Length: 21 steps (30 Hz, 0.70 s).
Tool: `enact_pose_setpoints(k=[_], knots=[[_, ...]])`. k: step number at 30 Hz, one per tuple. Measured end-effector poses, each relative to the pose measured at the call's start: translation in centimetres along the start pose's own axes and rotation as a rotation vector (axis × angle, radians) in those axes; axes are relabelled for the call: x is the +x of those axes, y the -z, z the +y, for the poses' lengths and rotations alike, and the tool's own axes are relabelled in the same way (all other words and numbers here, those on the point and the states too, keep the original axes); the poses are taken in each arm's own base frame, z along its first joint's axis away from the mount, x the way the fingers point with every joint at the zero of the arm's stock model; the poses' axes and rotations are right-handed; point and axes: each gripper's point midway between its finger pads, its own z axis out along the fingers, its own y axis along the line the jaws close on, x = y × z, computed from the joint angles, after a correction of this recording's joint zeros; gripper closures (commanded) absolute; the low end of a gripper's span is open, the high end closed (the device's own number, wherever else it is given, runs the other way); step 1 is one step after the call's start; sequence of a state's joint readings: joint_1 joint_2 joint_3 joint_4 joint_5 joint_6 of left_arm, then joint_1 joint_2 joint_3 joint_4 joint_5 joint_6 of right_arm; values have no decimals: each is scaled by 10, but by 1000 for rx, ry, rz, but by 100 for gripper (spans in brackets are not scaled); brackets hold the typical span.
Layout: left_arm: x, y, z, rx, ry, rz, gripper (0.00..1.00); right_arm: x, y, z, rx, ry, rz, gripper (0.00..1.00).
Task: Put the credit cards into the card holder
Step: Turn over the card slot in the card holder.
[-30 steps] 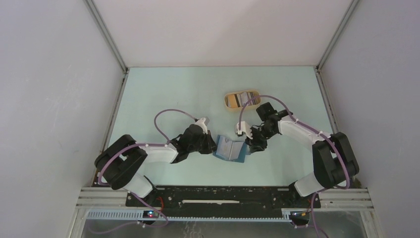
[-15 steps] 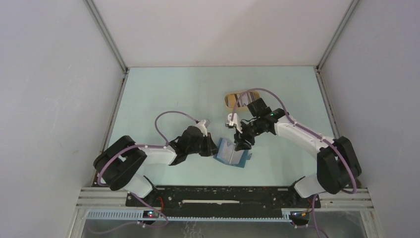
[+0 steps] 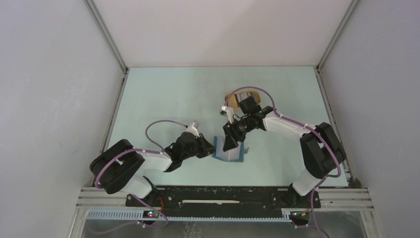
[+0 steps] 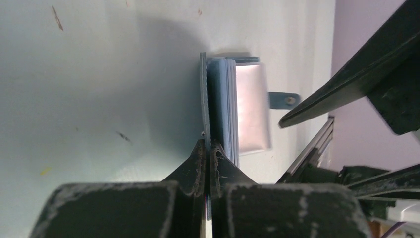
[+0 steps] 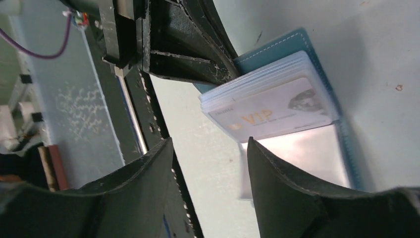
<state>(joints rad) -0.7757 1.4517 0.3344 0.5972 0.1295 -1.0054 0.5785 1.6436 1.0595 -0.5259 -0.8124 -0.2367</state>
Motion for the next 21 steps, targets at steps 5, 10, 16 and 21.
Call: enact_pose_setpoints(k=[5, 10, 16, 21], knots=[[-16, -2, -6, 6, 64, -86, 100, -7, -10, 0, 2, -173, -21, 27], [-26, -2, -10, 9, 87, -142, 100, -4, -27, -14, 103, -318, -3, 26], [-27, -3, -10, 5, 101, -153, 100, -9, -26, -31, 181, -388, -39, 30], [-26, -6, -8, 4, 109, -151, 100, -14, -21, -36, 176, -413, -67, 34]])
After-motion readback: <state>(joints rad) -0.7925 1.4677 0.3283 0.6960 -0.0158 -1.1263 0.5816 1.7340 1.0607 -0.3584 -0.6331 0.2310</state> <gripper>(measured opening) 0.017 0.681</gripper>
